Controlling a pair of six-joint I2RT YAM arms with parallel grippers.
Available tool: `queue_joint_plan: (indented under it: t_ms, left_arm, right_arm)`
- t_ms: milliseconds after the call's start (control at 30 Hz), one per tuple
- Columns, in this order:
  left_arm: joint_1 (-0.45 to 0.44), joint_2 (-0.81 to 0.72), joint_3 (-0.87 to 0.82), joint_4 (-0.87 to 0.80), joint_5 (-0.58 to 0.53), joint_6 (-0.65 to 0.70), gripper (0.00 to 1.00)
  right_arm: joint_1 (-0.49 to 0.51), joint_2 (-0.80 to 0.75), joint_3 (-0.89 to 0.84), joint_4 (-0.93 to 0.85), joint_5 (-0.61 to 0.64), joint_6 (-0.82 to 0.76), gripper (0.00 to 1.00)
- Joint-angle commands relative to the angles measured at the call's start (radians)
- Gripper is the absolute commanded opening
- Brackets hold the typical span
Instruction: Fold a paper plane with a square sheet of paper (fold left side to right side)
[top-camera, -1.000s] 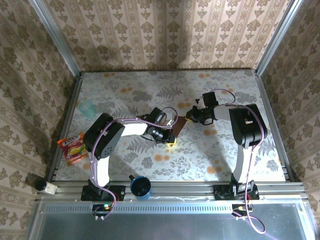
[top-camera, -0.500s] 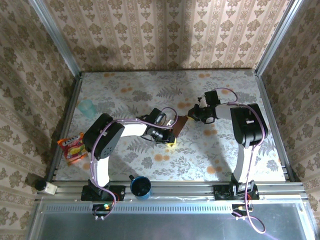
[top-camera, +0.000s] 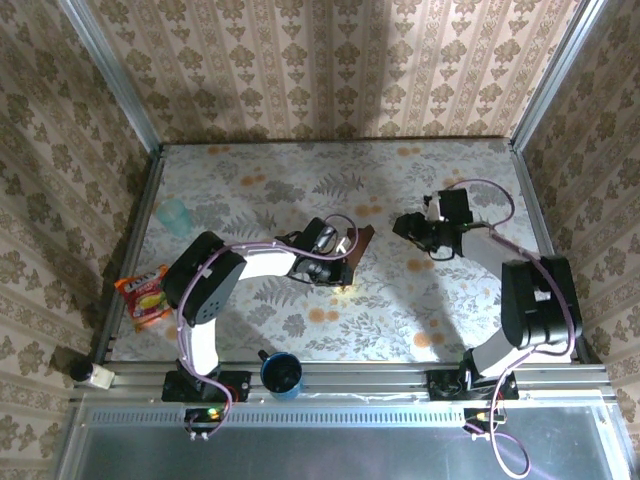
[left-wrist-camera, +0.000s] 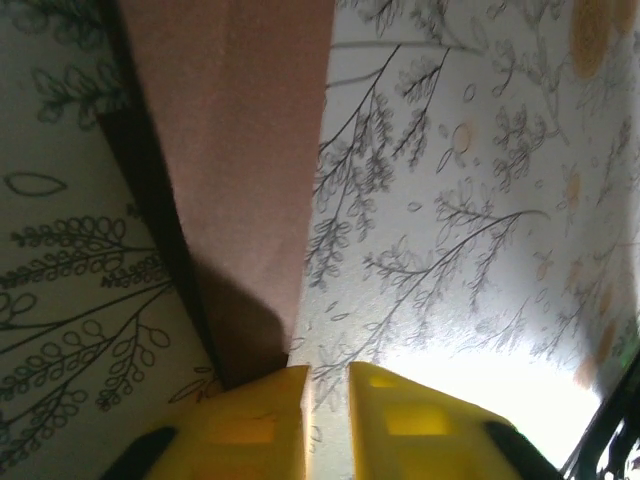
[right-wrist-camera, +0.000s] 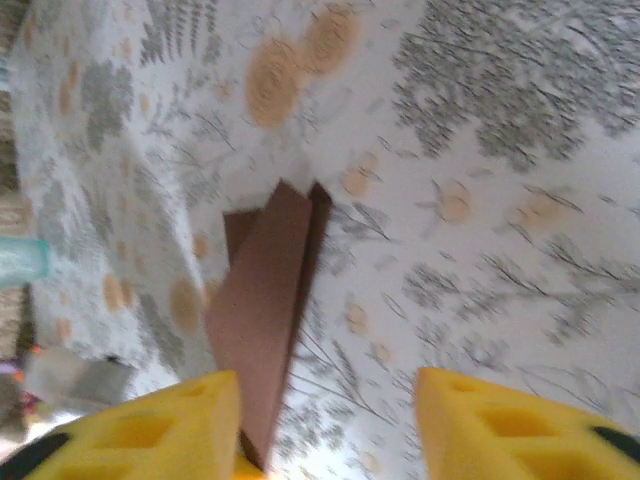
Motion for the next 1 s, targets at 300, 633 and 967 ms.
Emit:
queue_joint_plan:
  t_ms: [300, 633, 967]
  left_arm:
    - [-0.036, -0.325, 0.02, -0.092, -0.309, 0.219, 0.42]
    - [-0.004, -0.606, -0.161, -0.094, -0.487, 0.373, 0.69]
    - [0.152, -0.859, -0.328, 0.026, -0.473, 0.648, 1.0]
  right_arm:
    - [-0.044, -0.211, -0.13, -0.11, 0.104, -0.039, 0.94]
    - [-0.037, -0.21, -0.148, -0.1, 0.086, -0.017, 1.0]
    - [0.065, -0.151, -0.066, -0.167, 0.169, -0.023, 1.0]
